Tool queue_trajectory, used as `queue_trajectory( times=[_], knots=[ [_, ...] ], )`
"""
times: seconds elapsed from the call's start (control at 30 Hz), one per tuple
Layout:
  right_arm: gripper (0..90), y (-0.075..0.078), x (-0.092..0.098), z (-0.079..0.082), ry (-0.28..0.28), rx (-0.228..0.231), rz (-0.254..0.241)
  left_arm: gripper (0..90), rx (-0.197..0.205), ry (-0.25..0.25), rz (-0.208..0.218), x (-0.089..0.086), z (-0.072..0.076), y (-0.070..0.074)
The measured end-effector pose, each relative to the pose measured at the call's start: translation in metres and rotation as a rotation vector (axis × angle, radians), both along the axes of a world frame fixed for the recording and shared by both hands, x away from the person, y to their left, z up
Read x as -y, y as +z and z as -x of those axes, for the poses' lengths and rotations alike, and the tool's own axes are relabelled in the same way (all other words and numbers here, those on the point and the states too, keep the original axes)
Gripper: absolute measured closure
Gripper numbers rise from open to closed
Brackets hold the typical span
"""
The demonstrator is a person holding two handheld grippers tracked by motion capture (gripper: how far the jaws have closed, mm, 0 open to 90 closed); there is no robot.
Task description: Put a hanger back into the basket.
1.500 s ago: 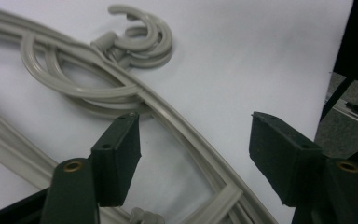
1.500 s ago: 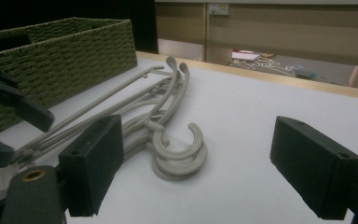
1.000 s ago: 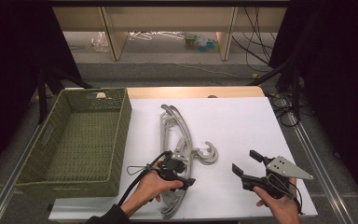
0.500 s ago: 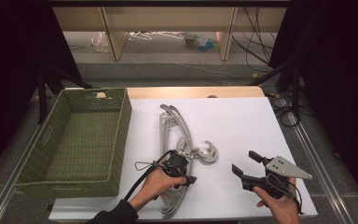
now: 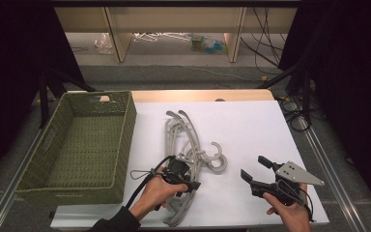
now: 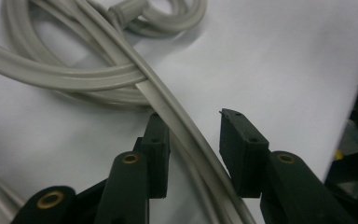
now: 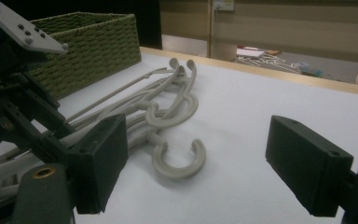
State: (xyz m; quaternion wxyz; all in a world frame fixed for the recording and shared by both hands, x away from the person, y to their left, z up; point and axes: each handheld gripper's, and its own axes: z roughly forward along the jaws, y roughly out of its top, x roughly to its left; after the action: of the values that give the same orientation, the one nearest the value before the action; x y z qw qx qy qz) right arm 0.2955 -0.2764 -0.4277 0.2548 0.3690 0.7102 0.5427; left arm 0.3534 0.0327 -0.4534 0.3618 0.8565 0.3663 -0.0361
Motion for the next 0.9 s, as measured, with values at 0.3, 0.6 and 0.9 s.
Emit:
queue_trajectory(
  times=[0.3, 0.6, 0.9],
  knots=[
    [21.8, 0.0, 0.0, 0.001, -0.012, -0.017, -0.007, 64.9, 0.001, 0.022, 0.038, -0.008, 0.005, 0.009],
    [21.8, -0.001, 0.0, -0.002, 0.006, 0.014, -0.011, 68.9, 0.012, 0.198, 0.274, -0.065, 0.013, 0.046],
    [21.7, -0.001, -0.001, -0.002, 0.004, 0.001, -0.001, 75.1, 0.021, 0.304, 0.311, -0.103, 0.019, 0.05]
  ],
)
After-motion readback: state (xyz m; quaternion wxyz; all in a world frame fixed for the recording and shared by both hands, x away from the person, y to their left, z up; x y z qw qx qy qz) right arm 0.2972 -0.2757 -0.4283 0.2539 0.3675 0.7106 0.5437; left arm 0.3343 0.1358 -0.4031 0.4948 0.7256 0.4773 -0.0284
